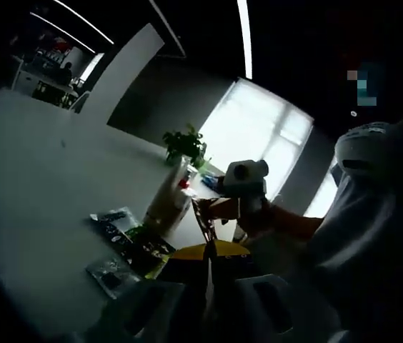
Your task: Arrange the skincare products in the storage area until every visible bottle or jar stands upright without overlapping.
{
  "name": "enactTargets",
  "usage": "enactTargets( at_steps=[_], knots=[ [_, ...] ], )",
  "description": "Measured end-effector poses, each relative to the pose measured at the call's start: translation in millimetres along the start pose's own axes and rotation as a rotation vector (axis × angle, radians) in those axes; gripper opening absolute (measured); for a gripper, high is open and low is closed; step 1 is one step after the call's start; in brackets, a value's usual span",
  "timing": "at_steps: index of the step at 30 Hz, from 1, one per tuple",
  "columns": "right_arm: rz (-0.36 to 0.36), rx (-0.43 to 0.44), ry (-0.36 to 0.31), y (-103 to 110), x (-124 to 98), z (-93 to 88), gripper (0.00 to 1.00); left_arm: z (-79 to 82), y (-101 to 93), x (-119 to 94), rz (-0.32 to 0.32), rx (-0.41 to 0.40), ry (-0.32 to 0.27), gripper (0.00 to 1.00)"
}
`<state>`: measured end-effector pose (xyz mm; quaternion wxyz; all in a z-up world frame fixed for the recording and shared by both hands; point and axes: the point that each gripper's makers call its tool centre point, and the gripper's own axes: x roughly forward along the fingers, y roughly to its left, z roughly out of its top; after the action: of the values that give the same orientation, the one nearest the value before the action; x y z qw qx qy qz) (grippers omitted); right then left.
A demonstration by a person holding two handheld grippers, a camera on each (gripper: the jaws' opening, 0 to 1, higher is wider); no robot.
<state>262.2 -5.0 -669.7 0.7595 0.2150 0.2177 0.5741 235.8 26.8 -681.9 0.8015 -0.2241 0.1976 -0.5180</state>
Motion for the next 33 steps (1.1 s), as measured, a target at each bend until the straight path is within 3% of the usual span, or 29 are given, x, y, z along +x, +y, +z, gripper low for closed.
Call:
enactTargets(
  at_steps=[9,13,16,17,22,24,29,31,33],
  knots=[
    [-0.089,-0.043,0.033,-15.6,0.0,-4.8,0.01,-4.3,4.9,1.3,0.018,-0.004,-0.004,0.00],
    [-0.114,-0.074,0.058,-19.3,1.3,-10.6,0.01,-9.7,10.0,2.6,0.042,-0.002,0.025,0.00],
    [-0.118,-0.057,0.042,-22.4,1.5,-8.1,0.03,-11.5,24.5,-0.7,0.091,-0.050,0.026,0.00],
    [-0.160,-0.068,0.034,-29.5,2.2,-6.3,0.04,-11.0,30.9,-2.1,0.111,-0.066,0.018,0.00],
    [-0.197,-0.105,0.055,-40.5,6.6,-6.6,0.06,-12.1,56.9,-4.9,0.192,-0.129,0.014,0.00],
    [-0.206,-0.112,0.056,-42.4,8.4,-7.1,0.08,-19.8,73.8,-8.0,0.263,-0.162,0.057,0.00],
    [-0.282,-0.205,0.120,-55.8,10.6,-16.6,0.10,-12.4,93.8,-5.5,0.299,-0.190,0.013,0.00],
    [-0.286,-0.224,0.129,-55.7,13.6,-18.9,0.11,-12.0,104.0,-5.8,0.328,-0.195,0.012,0.00],
    [-0.298,-0.281,0.180,-58.2,16.8,-26.3,0.12,-17.2,116.0,-5.2,0.375,-0.227,0.034,0.00]
  ],
)
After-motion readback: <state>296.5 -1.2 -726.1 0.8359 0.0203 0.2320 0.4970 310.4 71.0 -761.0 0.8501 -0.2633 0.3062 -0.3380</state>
